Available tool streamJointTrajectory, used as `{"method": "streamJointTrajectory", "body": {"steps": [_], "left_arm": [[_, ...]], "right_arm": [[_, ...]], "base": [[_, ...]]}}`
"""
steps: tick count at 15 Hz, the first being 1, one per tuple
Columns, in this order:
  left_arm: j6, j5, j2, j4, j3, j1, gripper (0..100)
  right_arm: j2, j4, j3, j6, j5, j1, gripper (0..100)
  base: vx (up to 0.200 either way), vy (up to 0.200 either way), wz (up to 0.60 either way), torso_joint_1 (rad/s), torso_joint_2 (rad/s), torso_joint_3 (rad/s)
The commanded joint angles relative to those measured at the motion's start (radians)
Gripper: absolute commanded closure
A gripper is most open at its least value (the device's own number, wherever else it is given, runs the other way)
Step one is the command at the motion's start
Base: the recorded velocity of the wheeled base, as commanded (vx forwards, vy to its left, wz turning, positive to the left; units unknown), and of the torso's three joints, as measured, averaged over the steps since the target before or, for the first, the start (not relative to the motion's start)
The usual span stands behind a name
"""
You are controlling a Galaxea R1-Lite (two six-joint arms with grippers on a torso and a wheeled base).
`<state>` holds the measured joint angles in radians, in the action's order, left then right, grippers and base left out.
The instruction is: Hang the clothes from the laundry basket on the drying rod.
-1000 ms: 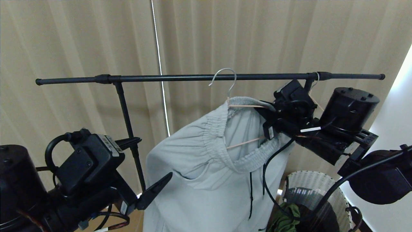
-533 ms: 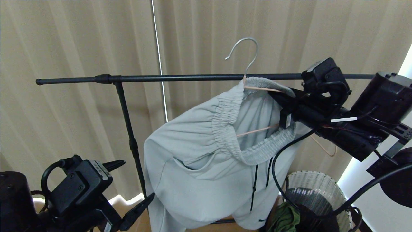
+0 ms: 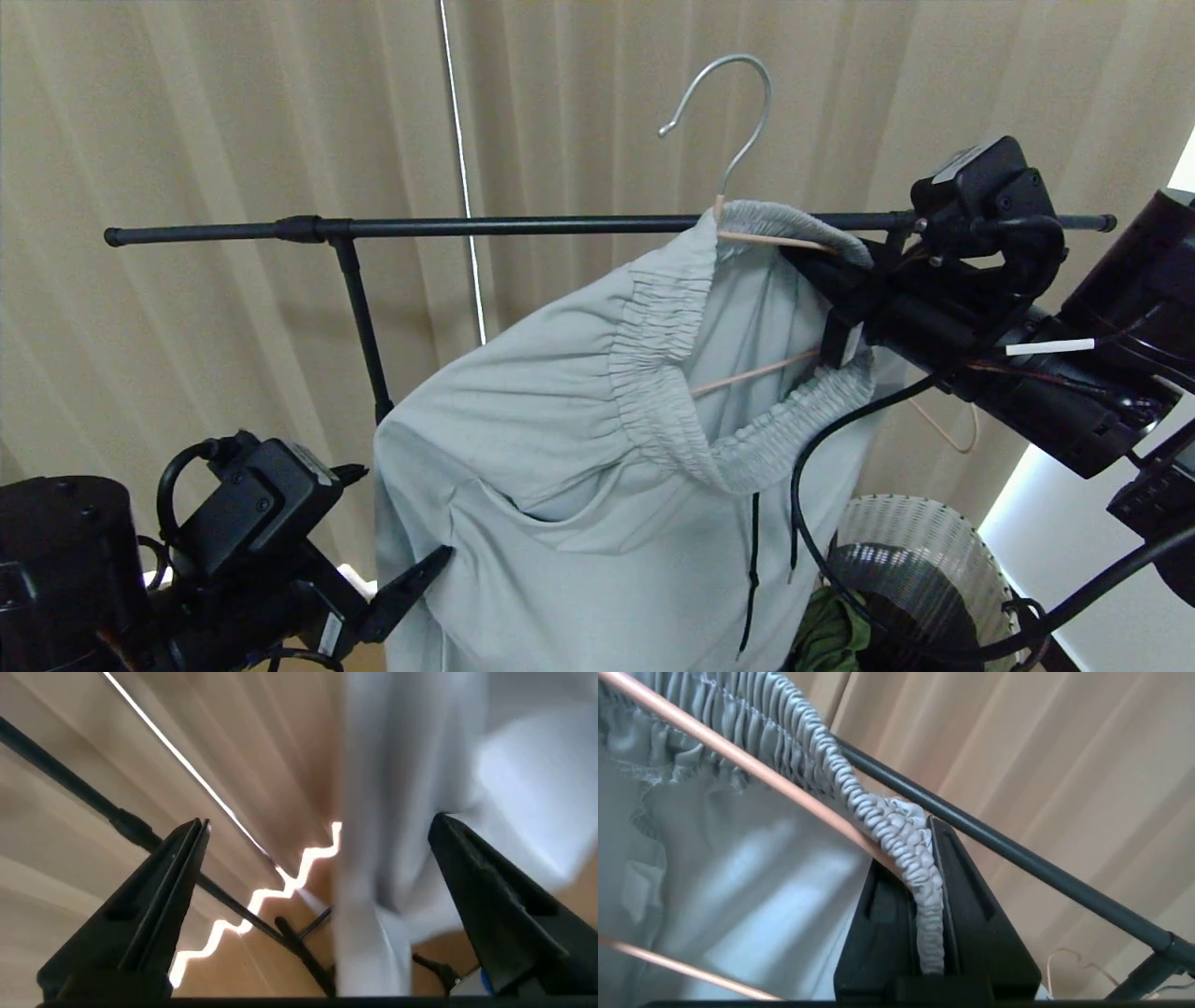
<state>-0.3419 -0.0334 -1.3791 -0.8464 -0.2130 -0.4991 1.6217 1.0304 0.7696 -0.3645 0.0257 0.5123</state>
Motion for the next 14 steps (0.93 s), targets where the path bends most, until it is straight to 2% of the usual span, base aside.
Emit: {"method": "streamJointTrajectory", "body": {"steps": [1, 4, 10, 11, 14], "left_arm": [[0.0, 0.0, -0.017, 0.0, -0.006, 0.001, 100], [-0.002, -0.005, -0.014, 0.001, -0.005, 0.013, 100], [-0.022, -0.008, -0.008, 0.0, 0.057, 0.211, 100], [-0.051, -0.01, -0.009, 0.001, 0.06, 0.26, 100], [-0.101, -0.01, -0.014, 0.001, 0.06, 0.315, 100]], "right_arm": [[-0.005, 0.0, 0.0, -0.001, 0.0, 0.003, 100], [-0.003, -0.001, 0.0, -0.001, -0.001, 0.002, 100], [-0.003, -0.003, -0.001, -0.002, -0.004, -0.032, 100], [-0.003, -0.003, -0.001, -0.002, -0.006, -0.041, 100], [-0.005, -0.004, -0.003, -0.002, -0.006, -0.055, 100]], "base": [[0.0, 0.0, 0.0, 0.0, 0.0, 0.0], [0.0, 0.0, 0.0, 0.0, 0.0, 0.0], [0.0, 0.0, 0.0, 0.0, 0.0, 0.0], [0.0, 0.0, 0.0, 0.0, 0.0, 0.0], [0.0, 0.0, 0.0, 0.0, 0.0, 0.0]]}}
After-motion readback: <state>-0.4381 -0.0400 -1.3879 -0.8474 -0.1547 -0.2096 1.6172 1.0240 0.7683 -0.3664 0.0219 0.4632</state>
